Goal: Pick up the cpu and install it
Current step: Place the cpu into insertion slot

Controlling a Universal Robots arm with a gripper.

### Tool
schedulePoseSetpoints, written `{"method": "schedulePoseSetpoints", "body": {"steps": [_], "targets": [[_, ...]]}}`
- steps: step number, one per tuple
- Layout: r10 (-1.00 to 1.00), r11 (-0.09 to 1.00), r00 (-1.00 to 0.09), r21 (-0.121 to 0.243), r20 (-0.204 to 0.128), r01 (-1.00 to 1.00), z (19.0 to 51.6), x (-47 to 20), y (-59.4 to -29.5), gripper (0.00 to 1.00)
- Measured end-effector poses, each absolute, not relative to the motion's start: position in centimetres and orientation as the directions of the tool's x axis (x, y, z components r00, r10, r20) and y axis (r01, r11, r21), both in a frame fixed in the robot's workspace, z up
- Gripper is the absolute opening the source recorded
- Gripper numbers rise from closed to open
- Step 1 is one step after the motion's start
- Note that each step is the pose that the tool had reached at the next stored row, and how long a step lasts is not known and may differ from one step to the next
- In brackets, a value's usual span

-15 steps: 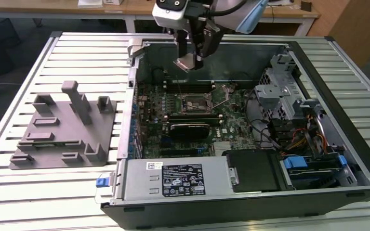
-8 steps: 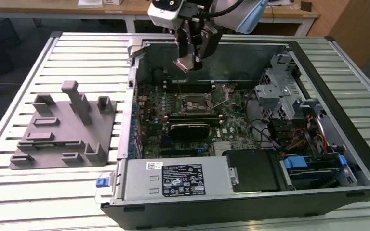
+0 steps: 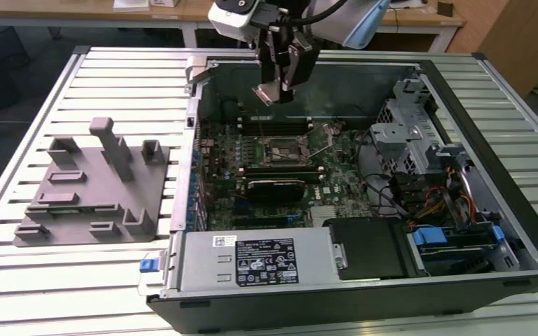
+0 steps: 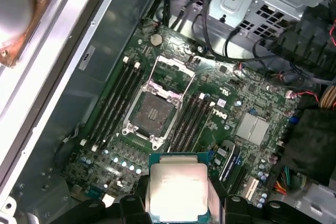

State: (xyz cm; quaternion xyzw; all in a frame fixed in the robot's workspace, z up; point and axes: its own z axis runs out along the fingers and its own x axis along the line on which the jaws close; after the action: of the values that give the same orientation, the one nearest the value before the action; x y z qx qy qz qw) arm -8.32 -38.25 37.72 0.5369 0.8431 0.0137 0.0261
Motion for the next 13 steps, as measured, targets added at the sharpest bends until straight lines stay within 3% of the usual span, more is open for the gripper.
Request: {"method": "schedulePoseSetpoints", "body": {"steps": [13], "targets": [[0.953,0.303,-0.302,0.051,-0.029,0.951,37.64,-8.32,-38.16,0.53]]}}
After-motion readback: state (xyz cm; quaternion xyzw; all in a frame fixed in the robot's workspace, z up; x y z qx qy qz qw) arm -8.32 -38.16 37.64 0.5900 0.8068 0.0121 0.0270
